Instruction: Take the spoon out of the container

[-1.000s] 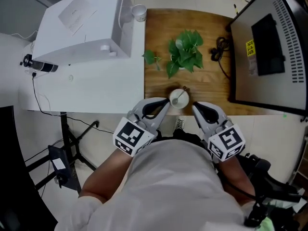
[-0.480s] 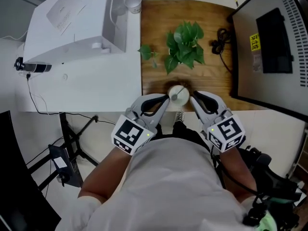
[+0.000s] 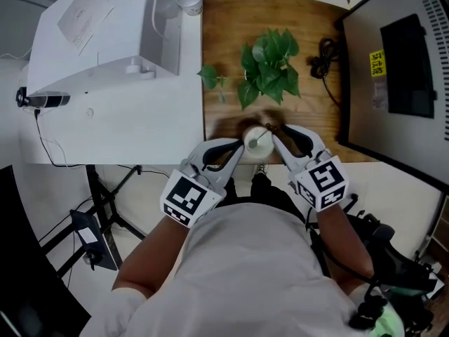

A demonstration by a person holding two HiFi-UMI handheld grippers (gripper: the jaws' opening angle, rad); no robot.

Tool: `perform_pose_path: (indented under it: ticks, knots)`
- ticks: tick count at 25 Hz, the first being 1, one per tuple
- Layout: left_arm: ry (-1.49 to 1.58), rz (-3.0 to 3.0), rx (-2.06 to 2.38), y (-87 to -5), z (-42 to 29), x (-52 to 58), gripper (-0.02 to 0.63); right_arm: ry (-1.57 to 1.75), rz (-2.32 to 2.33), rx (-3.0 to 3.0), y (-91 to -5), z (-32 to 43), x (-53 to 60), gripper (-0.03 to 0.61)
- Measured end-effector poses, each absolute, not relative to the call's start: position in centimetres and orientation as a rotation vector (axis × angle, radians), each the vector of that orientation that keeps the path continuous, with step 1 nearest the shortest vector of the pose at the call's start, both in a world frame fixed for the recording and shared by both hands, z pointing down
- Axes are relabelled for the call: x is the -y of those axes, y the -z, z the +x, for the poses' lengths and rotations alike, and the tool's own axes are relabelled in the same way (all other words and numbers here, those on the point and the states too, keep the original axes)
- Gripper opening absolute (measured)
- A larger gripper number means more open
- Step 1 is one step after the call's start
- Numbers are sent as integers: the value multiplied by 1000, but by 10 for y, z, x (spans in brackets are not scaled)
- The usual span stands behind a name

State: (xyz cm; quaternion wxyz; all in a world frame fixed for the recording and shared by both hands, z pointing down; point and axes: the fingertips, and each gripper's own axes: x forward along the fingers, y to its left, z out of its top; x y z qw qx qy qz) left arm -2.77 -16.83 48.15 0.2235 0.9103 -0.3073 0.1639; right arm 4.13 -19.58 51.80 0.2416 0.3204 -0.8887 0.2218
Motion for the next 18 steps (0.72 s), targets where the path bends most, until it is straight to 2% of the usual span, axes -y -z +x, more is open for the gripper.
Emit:
perform_pose_path:
  ticks: [18]
  knots:
    - [-443, 2466, 857, -489, -31, 175, 5, -671, 745, 2373, -564, 26, 203, 97]
